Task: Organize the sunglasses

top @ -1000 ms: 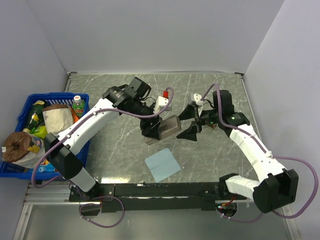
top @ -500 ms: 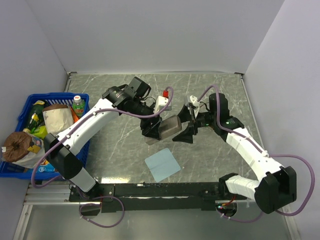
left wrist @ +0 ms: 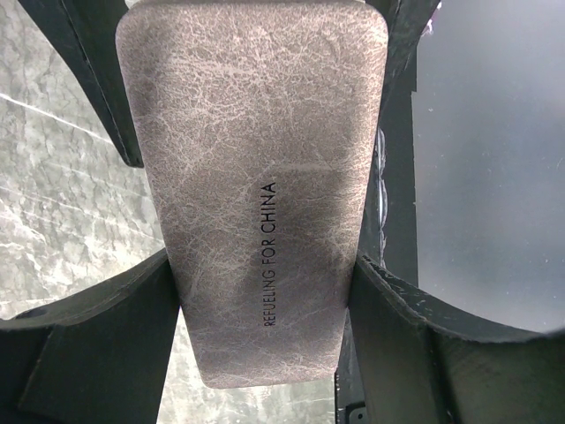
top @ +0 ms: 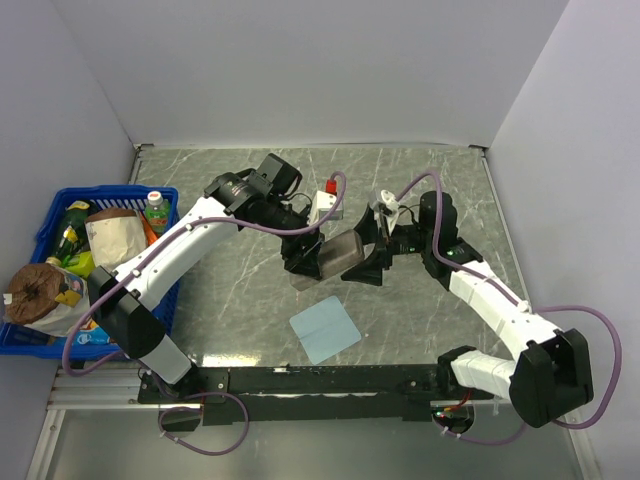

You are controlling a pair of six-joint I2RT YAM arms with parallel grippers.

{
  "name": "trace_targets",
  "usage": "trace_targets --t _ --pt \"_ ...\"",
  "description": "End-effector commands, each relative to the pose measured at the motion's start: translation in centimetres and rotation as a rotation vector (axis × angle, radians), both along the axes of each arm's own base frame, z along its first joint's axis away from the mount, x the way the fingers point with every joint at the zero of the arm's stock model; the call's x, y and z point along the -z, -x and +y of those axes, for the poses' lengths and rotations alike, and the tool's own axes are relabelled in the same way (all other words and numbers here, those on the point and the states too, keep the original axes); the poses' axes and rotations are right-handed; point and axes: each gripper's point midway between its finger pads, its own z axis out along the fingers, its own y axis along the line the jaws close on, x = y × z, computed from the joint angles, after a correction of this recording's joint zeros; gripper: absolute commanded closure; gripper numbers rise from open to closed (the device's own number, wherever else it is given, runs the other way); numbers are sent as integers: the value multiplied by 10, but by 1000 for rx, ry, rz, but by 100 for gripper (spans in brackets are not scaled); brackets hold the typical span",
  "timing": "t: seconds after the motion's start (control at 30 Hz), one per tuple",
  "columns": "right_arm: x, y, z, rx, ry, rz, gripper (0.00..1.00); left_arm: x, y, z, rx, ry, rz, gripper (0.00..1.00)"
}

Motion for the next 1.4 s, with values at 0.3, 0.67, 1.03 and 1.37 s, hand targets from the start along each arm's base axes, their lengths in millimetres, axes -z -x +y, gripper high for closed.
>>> trace_targets --t 0.3,0.67,1.03,1.37 --pt "-15 10 8 -62 -68 0 0 -34 -1 -13 36 117 -48 52" --pt "-16 9 11 -39 -81 -23 2 -31 -1 -14 38 114 -37 53" --pt "-17 8 12 -21 -100 -34 11 -30 0 -15 45 114 -30 53" --pt "-20 9 11 -14 -107 -37 6 -25 0 -14 43 103 -19 53"
